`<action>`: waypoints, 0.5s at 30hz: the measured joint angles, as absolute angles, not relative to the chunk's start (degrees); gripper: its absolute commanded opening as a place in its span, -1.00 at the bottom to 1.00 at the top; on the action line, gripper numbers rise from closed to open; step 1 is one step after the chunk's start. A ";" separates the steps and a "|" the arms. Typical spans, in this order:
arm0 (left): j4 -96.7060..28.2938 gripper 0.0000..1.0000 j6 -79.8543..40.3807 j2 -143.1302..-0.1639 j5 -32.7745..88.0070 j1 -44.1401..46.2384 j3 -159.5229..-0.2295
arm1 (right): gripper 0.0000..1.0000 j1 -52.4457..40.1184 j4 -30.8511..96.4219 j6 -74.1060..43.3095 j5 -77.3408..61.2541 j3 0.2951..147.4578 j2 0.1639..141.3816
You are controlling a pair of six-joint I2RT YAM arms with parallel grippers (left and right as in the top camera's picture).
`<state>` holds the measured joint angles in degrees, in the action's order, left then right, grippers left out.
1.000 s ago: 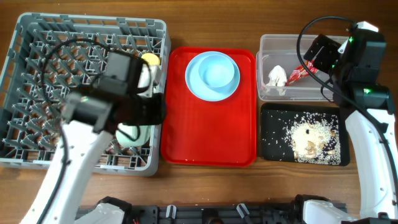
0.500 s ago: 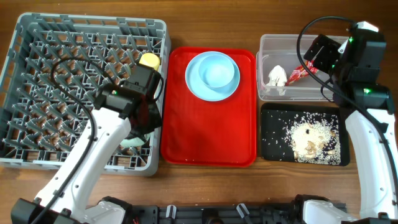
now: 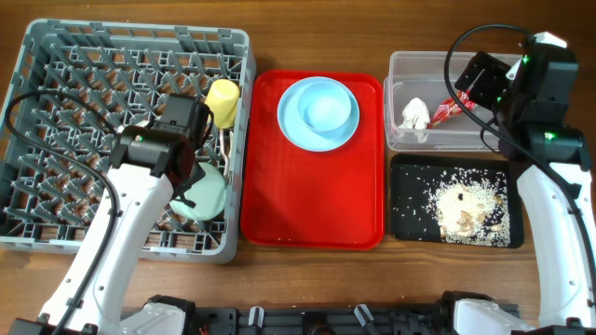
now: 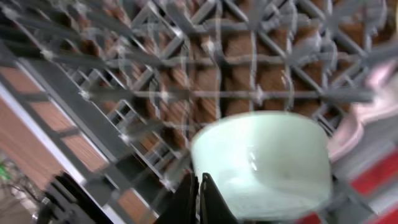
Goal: Sort waste into correct bins and load items into the dishwasher rack
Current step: 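Release the green bowl in the rack and lift the left gripper, then reach the left gripper to the light-blue bowl on the red tray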
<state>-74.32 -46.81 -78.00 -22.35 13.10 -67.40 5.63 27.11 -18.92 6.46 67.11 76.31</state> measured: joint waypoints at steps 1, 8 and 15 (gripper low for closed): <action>-74.35 -0.92 -46.06 -78.00 -19.68 13.06 -67.42 | 1.00 5.63 27.11 -18.92 6.46 67.11 76.31; -61.78 -0.92 -36.23 -78.06 -0.91 13.26 -66.94 | 0.99 5.63 27.24 -18.92 6.46 67.11 76.31; -49.65 -0.59 -28.95 -78.22 7.88 14.00 -67.16 | 0.99 5.63 27.14 -18.92 6.46 67.11 76.31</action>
